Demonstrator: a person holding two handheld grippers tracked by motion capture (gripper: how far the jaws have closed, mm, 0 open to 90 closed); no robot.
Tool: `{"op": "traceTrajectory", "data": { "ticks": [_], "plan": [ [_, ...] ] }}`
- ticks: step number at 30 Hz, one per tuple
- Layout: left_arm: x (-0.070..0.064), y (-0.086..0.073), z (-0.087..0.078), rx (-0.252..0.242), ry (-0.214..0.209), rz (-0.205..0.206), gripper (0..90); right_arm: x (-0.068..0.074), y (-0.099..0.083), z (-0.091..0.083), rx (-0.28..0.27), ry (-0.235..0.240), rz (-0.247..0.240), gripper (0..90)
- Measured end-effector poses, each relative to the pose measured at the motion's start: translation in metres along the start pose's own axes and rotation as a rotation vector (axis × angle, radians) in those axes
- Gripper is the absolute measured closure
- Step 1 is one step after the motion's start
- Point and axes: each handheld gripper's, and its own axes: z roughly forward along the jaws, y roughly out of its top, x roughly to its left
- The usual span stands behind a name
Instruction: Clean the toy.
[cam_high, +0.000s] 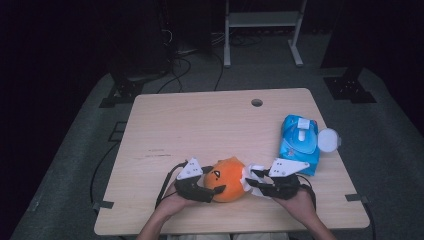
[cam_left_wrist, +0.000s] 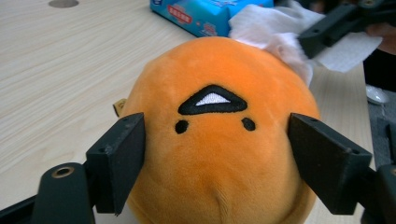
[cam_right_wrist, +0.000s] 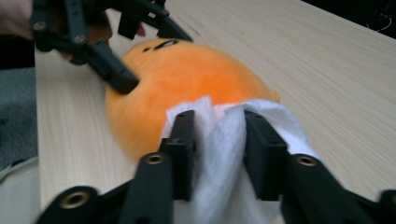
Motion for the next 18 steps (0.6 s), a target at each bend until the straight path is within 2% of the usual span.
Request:
{"op": "traceTrajectory", "data": {
  "ticks": [1,3,6,7,8,9,10,11,14,18],
  "plan": [
    [-0.001,0.001,0.000,0.004,-0.002,0.014,22.9,-0.005,0.000,0.007,-0.007,0.024,0.027,57.2],
    [-0.004,0.001,0.001,0.013,-0.008,0.030,23.3,-0.009,-0.001,0.010,-0.009,0.038,0.044,55.2],
    [-0.004,0.002,0.001,0.015,-0.014,0.035,23.3,-0.017,-0.010,0.017,-0.033,0.075,0.117,54.5],
    [-0.003,0.002,0.000,0.011,-0.017,0.031,23.0,-0.019,-0.013,0.017,-0.041,0.087,0.136,55.3],
    [-0.003,0.004,-0.001,0.005,-0.014,0.011,20.2,-0.023,-0.017,0.017,-0.046,0.101,0.172,58.7],
    [-0.003,0.004,-0.001,0.005,-0.009,0.012,19.2,-0.024,-0.018,0.017,-0.044,0.104,0.185,62.4],
    [-0.003,0.004,-0.001,0.005,-0.009,0.012,19.0,-0.024,-0.018,0.017,-0.044,0.104,0.185,62.4],
    [-0.004,0.004,-0.001,0.005,-0.005,0.018,19.0,-0.026,-0.021,0.015,-0.035,0.100,0.200,71.5],
    [-0.005,0.004,0.000,0.010,0.010,0.023,19.8,-0.027,-0.022,0.011,-0.026,0.094,0.216,79.5],
    [-0.001,0.002,-0.002,0.012,0.021,0.020,21.8,-0.023,-0.018,0.004,-0.038,0.084,0.213,82.1]
  ]
}}
